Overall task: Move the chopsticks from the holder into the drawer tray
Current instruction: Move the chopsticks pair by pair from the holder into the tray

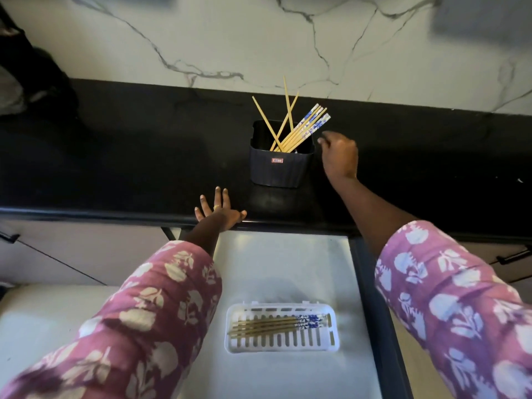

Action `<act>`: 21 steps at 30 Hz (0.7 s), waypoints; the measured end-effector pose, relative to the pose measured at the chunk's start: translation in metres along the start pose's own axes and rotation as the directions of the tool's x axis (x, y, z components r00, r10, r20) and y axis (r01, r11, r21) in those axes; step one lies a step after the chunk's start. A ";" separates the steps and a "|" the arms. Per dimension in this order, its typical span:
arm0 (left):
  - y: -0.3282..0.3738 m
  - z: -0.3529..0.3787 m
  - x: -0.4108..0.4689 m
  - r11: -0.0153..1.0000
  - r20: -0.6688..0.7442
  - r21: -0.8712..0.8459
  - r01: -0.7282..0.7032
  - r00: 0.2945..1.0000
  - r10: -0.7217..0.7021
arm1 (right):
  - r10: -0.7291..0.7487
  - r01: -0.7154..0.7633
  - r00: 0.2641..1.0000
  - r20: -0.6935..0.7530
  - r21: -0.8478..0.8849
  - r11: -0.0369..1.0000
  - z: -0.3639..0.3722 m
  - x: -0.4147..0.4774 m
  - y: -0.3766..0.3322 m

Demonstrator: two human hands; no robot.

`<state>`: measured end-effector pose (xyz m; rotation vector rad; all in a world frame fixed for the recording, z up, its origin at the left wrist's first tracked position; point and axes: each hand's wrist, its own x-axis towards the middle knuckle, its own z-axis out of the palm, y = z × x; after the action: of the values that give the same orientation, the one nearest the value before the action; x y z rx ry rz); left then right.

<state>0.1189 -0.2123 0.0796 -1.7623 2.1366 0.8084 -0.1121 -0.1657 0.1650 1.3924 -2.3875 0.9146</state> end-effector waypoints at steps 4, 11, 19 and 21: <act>0.000 0.002 0.006 1.000 -0.010 -0.005 0.009 1.000 -0.009 | 0.440 -0.456 0.890 0.119 0.259 0.851 -0.001 0.037 -0.011; 0.000 0.004 0.009 1.000 -0.017 -0.001 0.009 1.000 -0.009 | 0.641 -0.716 0.624 0.447 0.655 0.240 0.030 0.075 0.001; 0.001 0.005 0.008 1.000 -0.034 -0.025 0.018 0.999 -0.019 | 0.683 -0.679 0.652 0.328 0.653 0.334 0.028 0.083 -0.009; 0.001 0.005 0.008 0.999 -0.037 -0.030 0.025 0.999 -0.026 | 0.695 -0.653 0.664 0.274 0.665 0.361 0.024 0.085 -0.008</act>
<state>0.1153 -0.2161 0.0714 -1.8293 2.1315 0.8108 -0.1466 -0.2432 0.1906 0.3433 -2.6731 2.2899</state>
